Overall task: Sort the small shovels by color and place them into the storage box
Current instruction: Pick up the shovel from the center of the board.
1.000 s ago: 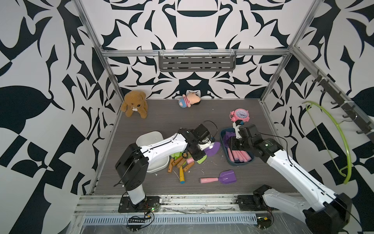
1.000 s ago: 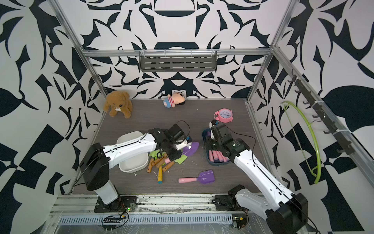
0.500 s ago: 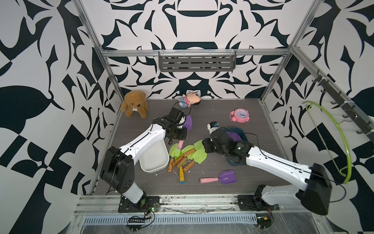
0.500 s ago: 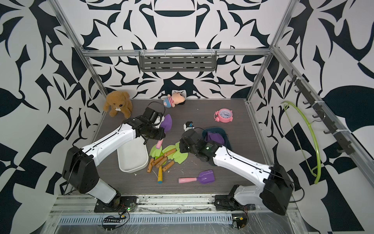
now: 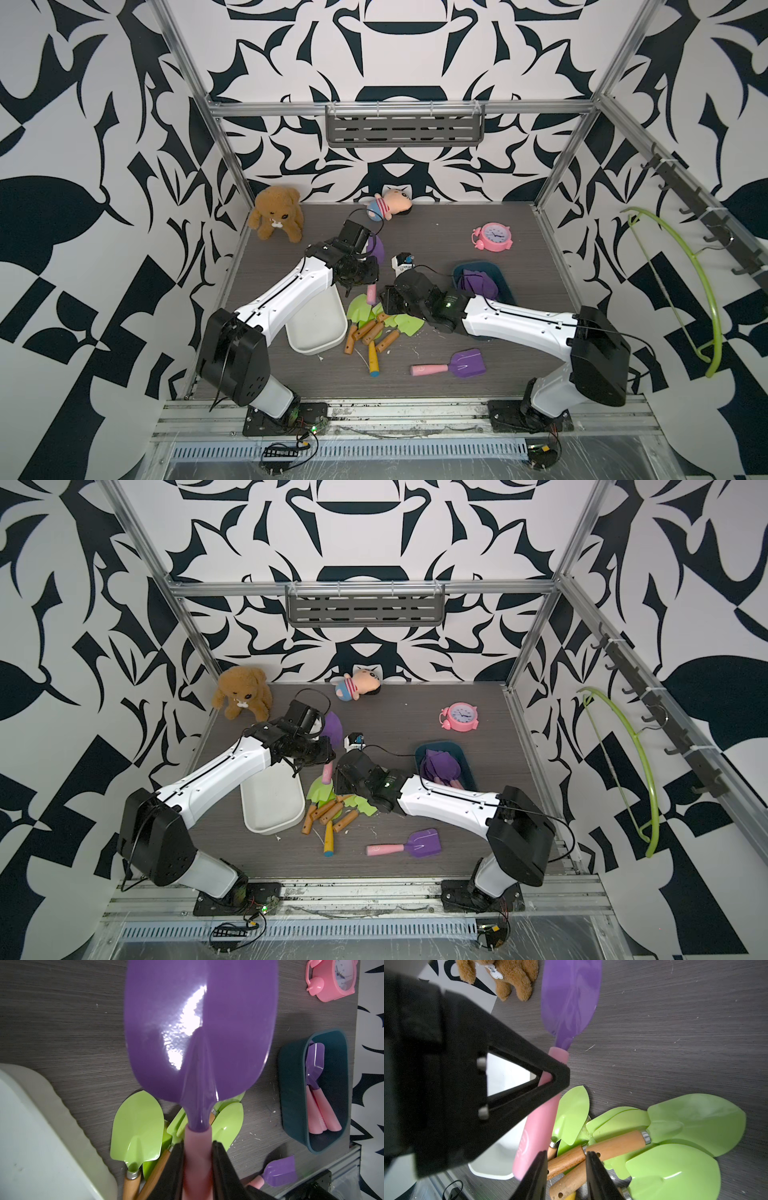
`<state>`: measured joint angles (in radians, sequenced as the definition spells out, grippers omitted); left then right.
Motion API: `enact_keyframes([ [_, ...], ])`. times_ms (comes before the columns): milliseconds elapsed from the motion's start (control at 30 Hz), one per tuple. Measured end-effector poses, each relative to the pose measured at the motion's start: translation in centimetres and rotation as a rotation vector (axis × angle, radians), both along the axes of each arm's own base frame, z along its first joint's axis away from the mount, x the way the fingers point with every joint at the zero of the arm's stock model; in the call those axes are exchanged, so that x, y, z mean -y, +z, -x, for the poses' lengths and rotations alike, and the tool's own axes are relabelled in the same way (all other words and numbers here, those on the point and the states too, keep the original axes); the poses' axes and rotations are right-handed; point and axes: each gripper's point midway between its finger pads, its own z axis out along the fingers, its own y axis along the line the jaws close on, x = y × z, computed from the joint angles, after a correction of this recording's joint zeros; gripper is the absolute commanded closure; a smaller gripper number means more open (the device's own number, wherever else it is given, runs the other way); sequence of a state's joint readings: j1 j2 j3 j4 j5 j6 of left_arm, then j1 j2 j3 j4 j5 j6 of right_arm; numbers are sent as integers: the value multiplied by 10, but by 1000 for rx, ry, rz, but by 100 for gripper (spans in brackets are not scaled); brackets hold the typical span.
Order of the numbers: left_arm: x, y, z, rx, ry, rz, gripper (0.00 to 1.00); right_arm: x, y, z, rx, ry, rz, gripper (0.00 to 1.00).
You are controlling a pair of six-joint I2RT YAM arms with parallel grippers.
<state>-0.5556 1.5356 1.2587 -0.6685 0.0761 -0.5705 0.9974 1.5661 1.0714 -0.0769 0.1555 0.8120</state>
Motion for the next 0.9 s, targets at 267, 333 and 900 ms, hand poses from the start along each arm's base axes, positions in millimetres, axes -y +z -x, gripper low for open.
enact_keyframes([
  [267, -1, -2, 1, -11, 8, 2, 100, -13, 3, -3, -5, 8, -59, 64],
  [333, -1, -3, 2, -13, 7, 3, 100, -15, 2, -3, -7, 9, -67, 64],
  [900, 4, 1, 3, -28, -13, 55, 63, -29, -10, -9, -43, 11, -77, 100],
])
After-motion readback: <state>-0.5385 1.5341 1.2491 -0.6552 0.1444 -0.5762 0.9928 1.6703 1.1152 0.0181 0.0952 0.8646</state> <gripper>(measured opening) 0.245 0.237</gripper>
